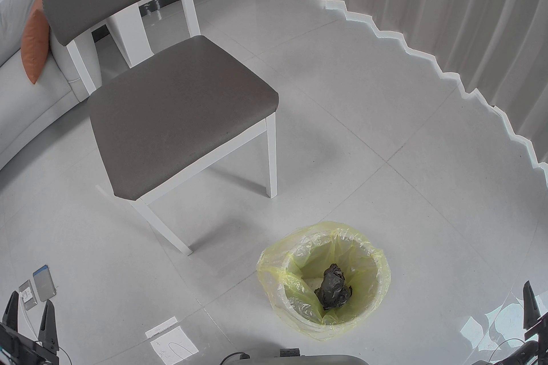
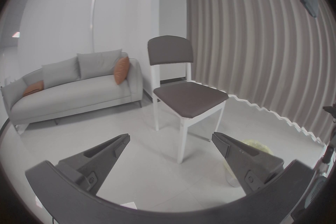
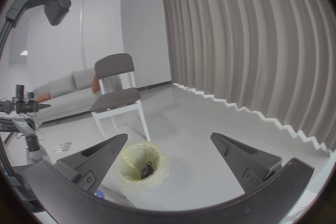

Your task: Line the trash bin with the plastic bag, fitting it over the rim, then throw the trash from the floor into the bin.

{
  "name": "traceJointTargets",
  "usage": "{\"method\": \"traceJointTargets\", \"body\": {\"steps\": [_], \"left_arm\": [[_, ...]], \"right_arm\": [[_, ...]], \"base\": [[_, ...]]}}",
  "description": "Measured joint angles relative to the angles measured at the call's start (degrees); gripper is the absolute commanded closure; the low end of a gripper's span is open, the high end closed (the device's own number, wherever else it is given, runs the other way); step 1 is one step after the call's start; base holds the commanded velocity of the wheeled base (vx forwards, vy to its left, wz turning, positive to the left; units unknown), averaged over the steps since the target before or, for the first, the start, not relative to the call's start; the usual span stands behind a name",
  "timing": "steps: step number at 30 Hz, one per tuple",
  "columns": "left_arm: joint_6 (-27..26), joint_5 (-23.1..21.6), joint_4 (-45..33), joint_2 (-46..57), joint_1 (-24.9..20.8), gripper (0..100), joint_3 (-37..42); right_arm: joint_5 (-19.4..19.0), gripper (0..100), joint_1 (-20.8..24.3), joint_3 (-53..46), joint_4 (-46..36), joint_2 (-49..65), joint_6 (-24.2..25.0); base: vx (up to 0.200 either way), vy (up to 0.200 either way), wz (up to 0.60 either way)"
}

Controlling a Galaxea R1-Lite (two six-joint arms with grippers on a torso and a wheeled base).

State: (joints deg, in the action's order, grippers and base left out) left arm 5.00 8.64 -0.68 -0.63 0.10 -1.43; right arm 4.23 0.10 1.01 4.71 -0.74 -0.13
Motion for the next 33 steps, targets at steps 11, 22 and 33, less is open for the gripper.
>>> {"method": "traceJointTargets", "body": {"steps": [11,22,33], "left_arm": [[-0.3,-0.7,0.0,0.0,0.0,0,0.1],[-0.4,-0.8,0.6,-0.1,0.0,0,0.2],[0.1,-0.7,0.7,-0.1,0.0,0,0.3]], "right_arm": [[-8.3,0,0.1,0.0,-1.3,0.0,1.6],[-11.6,0,0.1,0.5,-5.5,-0.1,2.2],[-2.2,0,0.0,0.6,-5.2,-0.1,1.0]], "base": [[0.000,0.000,0.00],[0.000,0.000,0.00],[0.000,0.000,0.00]]}}
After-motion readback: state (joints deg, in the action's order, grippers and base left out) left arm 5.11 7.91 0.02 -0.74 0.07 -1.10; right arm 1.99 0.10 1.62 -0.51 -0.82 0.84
